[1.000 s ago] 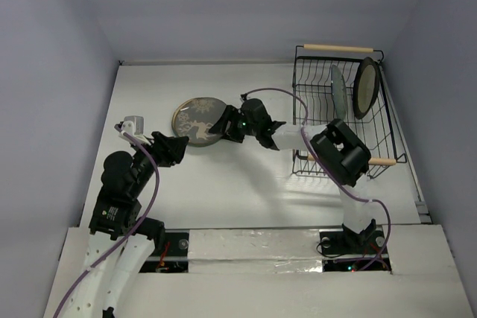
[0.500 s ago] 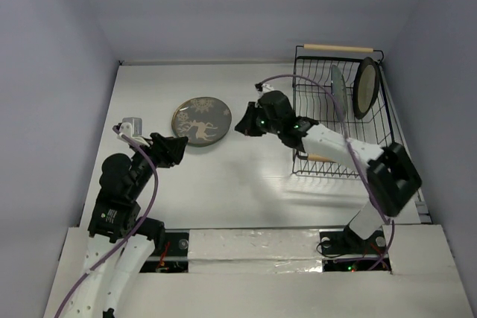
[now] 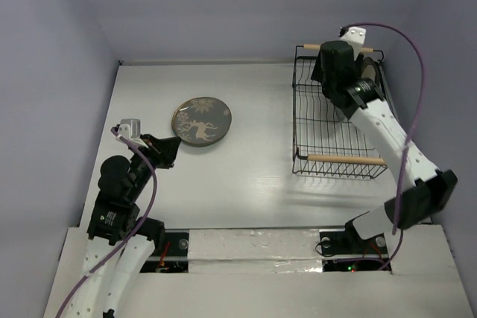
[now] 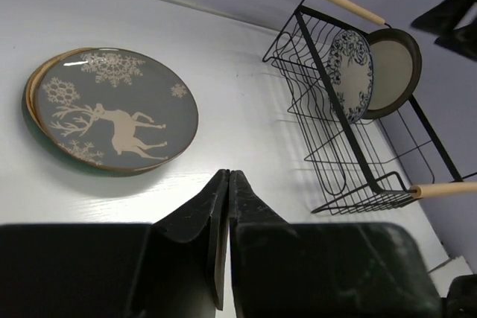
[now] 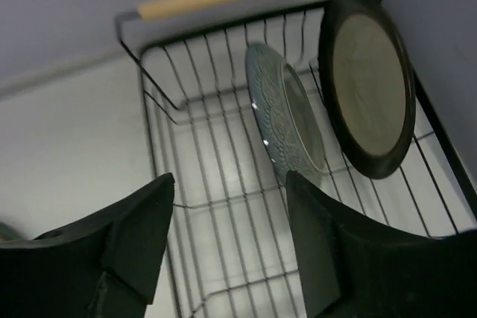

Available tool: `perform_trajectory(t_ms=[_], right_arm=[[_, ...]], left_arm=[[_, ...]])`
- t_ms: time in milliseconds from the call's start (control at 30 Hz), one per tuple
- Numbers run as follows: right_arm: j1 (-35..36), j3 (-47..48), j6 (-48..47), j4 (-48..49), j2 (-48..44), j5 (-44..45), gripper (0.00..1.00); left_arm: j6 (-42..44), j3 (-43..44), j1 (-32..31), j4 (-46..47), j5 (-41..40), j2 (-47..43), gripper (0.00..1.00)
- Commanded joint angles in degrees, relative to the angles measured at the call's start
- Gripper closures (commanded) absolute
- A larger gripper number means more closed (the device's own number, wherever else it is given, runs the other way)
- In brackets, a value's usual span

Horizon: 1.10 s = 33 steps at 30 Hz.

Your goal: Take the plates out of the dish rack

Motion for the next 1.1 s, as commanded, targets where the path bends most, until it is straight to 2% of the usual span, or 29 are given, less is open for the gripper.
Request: perform_trajectory(t_ms=[0, 33, 67, 133, 300, 433, 633, 800, 867, 900, 967, 1067], right_arm=[[-2.5, 3.8, -4.8, -12.8, 7.9, 7.7, 0.3], [-3.1, 4.9, -5.6, -13.3, 9.2, 6.6, 0.29], [-3.6, 7.3, -5.9, -14.4, 12.3, 6.1, 0.29], [-4.4, 9.4, -6.8, -15.0, 15.4, 6.0, 0.29], [-8.2, 14.9, -6.7, -17.2, 25.3, 9.2, 0.38], [-8.9, 15.4, -7.7, -17.4, 27.8, 14.7, 0.47], [-10.5, 16.7, -9.1, -18.1, 30.9, 15.5, 0.61], [-10.5, 15.3, -10.3, -17.0, 30.3, 19.1, 0.82], [-10.5, 14.7, -12.3, -16.0, 28.9, 20.3, 0.87], [-10.5, 14.7, -12.6, -16.1, 28.6, 21.1, 0.96], [-10.5, 15.0, -14.1, -15.9, 27.9, 21.6, 1.0], [-10.5, 14.3, -16.1, -14.8, 25.4, 22.8, 1.0]], left_arm=[[0.0, -0.4, -0.3, 2.5, -0.4, -0.9, 1.0], [0.0, -0.5, -0.3, 2.4, -0.2, -0.9, 0.95], [0.0, -0.5, -0.3, 2.4, -0.3, -1.0, 0.85], [-0.1, -0.5, -0.8, 2.3, -0.3, -1.1, 0.81], [0.0, -0.4, -1.3, 2.4, -0.1, -1.1, 0.8], [0.0, -0.4, -1.8, 2.4, -0.1, -1.3, 0.76], [0.0, -0.4, -3.0, 2.3, 0.0, -1.3, 0.75], [0.0, -0.4, -3.0, 2.3, -0.1, -1.6, 0.74], [0.0, -0.4, -3.0, 2.4, -0.1, -1.6, 0.74], [0.1, -0.4, -3.5, 2.3, -0.2, -1.6, 0.74], [0.0, -0.4, -3.5, 2.4, -0.2, -1.5, 0.74], [0.0, -0.4, -3.5, 2.2, -0.3, -1.3, 0.74]])
